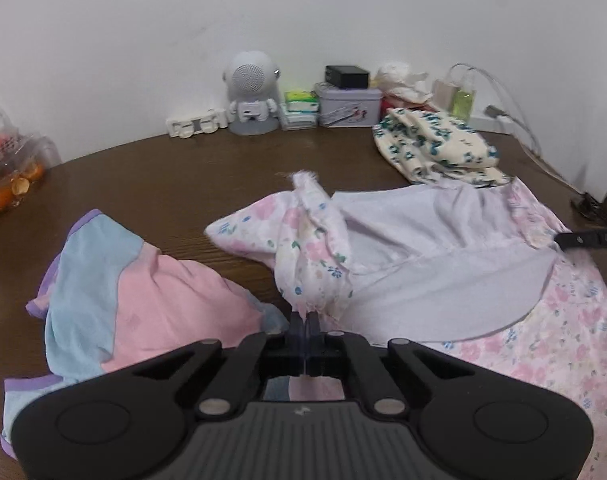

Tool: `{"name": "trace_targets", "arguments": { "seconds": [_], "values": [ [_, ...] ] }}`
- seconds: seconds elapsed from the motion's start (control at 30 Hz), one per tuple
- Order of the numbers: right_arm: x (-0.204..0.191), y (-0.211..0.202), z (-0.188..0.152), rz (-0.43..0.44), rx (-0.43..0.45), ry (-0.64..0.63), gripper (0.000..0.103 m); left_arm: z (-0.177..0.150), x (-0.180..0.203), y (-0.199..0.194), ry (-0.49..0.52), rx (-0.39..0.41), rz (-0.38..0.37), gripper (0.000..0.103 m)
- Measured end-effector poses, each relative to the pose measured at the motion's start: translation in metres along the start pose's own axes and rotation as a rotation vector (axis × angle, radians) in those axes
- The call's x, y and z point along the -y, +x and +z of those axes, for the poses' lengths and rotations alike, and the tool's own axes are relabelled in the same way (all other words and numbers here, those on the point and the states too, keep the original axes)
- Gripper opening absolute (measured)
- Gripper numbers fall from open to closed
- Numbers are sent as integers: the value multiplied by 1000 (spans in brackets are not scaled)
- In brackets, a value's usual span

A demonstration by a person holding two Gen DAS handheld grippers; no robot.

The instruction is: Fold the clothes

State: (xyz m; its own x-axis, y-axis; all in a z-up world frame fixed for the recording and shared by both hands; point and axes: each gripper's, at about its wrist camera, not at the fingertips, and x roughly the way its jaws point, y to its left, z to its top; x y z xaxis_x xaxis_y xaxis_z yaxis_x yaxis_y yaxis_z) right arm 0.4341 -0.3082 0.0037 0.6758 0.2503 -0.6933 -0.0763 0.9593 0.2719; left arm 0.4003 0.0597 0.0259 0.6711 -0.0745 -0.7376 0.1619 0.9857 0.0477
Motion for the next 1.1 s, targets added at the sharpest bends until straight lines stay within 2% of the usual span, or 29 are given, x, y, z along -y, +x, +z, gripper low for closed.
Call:
{"name": "trace_targets", "arguments": {
  "seconds": [0.07,0.13,0.2,0.33,0.43,0.47,0.5,0.57,0.67,0.73,0.77,0.87,0.93,1.0,1.1],
  "values": [
    [3,2,-1,-5,8,10,5,2,3,9,-2,-10,17,2],
    [4,-2,0,-11,27,17,17,4,1,14,-22,-20,13,14],
    [5,-9,2,-5,46,12,42,7,-1,12,-28,-5,11,47],
    [-1,-10,11,-23,56,-39,43,21,-2,17,-11,2,34,53],
    [-7,7,15,-41,30,-53,44,30,1,33,-14,-28,28,49],
    [-10,12,15,-54,27,-59,42,32,2,38,-15,-38,27,24],
    [-13,16,15,-60,26,-63,28,34,2,43,-15,-47,25,3],
    [-16,22,15,-72,29,-65,5,37,2,49,-20,-48,32,1],
    [-15,25,17,-114,77,-47,5,42,-8,51,-70,-17,48,1],
    [-13,28,17,-101,70,-31,6,44,-20,55,-135,-19,59,2],
    [-11,29,16,-80,60,-25,12,43,-25,56,-158,-17,67,9],
    [-10,9,12,-36,77,-9,44,39,-34,47,-203,-15,75,46],
    [-12,-21,4,10,77,-47,44,34,-36,27,-186,16,81,49],
    [-16,-53,-8,63,64,-94,44,25,-36,2,-160,36,77,59],
    [-26,-102,-39,145,16,-178,45,2,-25,-33,-87,28,46,62]
  ]
}}
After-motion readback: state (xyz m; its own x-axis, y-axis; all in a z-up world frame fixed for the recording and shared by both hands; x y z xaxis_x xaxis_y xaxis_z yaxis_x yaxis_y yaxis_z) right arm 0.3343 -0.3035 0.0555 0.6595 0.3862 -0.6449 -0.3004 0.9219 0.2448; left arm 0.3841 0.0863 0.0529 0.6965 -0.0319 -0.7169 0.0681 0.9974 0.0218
